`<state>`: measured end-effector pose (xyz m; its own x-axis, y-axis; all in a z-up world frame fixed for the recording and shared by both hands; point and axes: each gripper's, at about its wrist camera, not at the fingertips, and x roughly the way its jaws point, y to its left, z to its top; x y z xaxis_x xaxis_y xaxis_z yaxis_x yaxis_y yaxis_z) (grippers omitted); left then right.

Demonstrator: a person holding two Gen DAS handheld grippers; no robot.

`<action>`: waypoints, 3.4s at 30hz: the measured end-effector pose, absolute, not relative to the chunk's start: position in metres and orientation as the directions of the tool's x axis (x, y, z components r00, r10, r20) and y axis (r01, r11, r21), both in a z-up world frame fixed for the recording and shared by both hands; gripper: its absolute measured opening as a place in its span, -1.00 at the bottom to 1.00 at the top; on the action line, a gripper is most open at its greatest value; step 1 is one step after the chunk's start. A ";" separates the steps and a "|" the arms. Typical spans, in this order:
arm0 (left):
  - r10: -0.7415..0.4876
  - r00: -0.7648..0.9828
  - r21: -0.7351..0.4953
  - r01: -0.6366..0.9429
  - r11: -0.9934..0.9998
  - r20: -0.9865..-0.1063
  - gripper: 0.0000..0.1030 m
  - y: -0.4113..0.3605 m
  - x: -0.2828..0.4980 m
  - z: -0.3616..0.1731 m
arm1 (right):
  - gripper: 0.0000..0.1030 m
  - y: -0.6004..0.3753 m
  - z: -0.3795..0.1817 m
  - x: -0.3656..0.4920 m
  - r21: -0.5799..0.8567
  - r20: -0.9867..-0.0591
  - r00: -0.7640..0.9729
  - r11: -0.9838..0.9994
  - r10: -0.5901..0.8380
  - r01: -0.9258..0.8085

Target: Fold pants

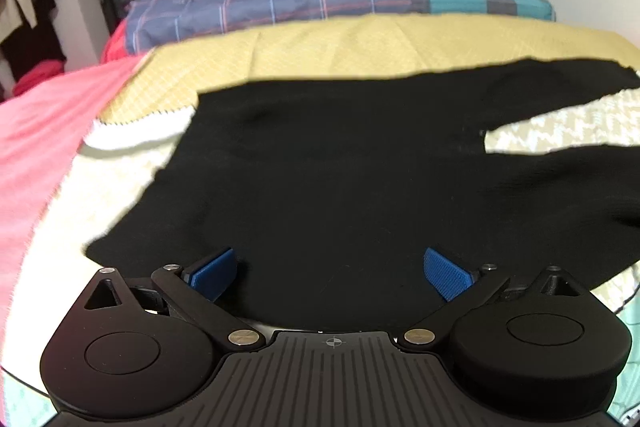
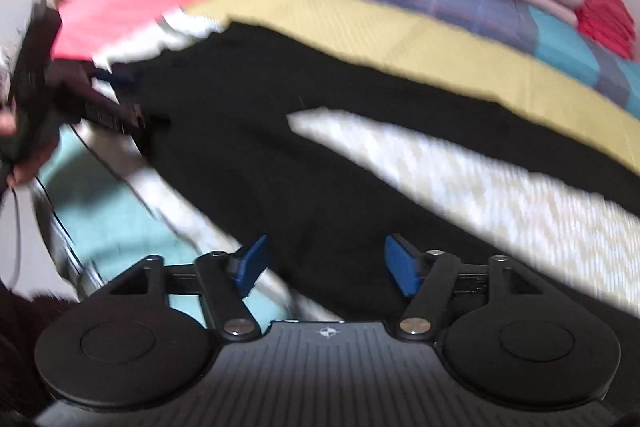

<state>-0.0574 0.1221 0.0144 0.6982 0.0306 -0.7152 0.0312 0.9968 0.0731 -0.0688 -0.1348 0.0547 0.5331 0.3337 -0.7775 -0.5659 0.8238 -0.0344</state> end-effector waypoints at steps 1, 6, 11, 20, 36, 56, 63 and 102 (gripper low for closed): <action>0.043 0.713 0.081 0.019 0.997 -0.700 1.00 0.124 -0.057 0.018 | 0.41 -0.125 0.060 -0.065 -0.050 -0.758 0.550 0.810 0.349 -0.584; 0.148 0.659 0.117 -0.091 0.989 -0.738 1.00 0.142 -0.032 0.002 | 0.36 -0.068 0.083 -0.023 -0.029 -0.666 0.568 0.744 0.483 -0.667; 0.074 0.684 0.004 -0.104 0.995 -0.726 1.00 0.167 -0.050 -0.003 | -0.21 0.011 0.072 0.045 0.010 -0.707 0.452 0.647 0.544 -0.762; 0.057 0.706 -0.017 -0.098 0.995 -0.706 1.00 0.172 -0.060 -0.006 | -0.51 0.162 -0.021 0.108 0.069 -0.850 0.212 0.500 0.483 -0.863; 0.030 0.714 -0.011 -0.053 0.999 -0.699 1.00 0.175 -0.061 -0.009 | -0.31 0.166 -0.039 0.186 0.128 -0.816 0.334 0.710 0.472 -0.692; -0.063 0.713 -0.074 0.016 0.997 -0.698 1.00 0.191 -0.039 0.043 | 0.66 0.117 0.034 0.169 0.120 -0.767 0.402 0.726 0.501 -0.677; -0.125 0.683 -0.135 0.039 0.990 -0.720 1.00 0.192 0.022 0.064 | 0.73 0.020 0.059 0.177 0.132 -0.754 0.515 0.861 0.409 -0.491; -0.156 0.699 -0.303 -0.091 0.949 -0.698 1.00 0.184 0.144 -0.024 | 0.73 -0.374 -0.004 0.156 0.517 -0.570 0.810 0.825 0.135 0.227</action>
